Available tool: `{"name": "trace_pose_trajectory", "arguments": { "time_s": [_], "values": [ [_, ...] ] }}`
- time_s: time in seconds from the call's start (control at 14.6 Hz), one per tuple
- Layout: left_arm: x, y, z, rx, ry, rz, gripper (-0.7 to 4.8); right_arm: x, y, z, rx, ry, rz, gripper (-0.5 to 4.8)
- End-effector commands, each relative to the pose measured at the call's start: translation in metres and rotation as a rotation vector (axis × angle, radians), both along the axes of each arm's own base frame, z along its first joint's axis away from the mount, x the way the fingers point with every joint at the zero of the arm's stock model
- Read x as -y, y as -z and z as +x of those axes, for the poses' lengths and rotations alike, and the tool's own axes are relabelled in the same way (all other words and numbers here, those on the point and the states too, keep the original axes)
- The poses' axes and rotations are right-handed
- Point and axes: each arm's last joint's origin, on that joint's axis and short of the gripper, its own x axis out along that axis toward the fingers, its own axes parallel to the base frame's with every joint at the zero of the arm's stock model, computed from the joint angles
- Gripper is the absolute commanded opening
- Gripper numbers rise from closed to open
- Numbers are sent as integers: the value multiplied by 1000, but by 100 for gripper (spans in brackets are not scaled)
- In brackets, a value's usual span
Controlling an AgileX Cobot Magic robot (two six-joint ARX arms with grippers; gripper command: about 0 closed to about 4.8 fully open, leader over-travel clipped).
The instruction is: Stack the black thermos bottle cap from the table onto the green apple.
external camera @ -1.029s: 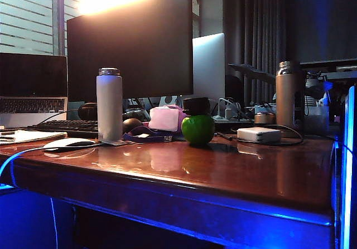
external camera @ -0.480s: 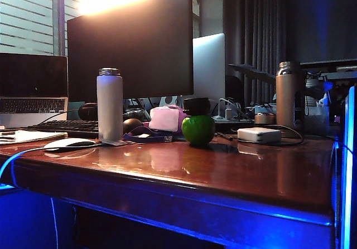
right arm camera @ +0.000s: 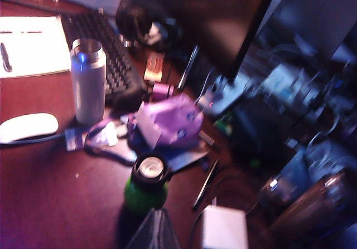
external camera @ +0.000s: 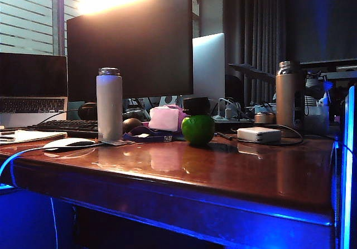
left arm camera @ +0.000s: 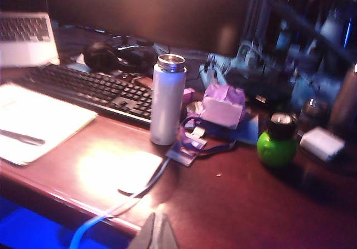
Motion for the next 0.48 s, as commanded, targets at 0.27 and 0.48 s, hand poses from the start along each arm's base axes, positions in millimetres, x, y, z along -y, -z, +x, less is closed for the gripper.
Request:
{"name": "trace_pose_trajectory", "arguments": {
  "time_s": [0.27,0.48],
  "values": [
    [-4,68,27,-48,-257,-7,-3,-6,55,24,35,116,83,-3],
    [-2,94,30,-113,-180,132,-3,-5,99,23,41,131,89,-3]
  ]
}}
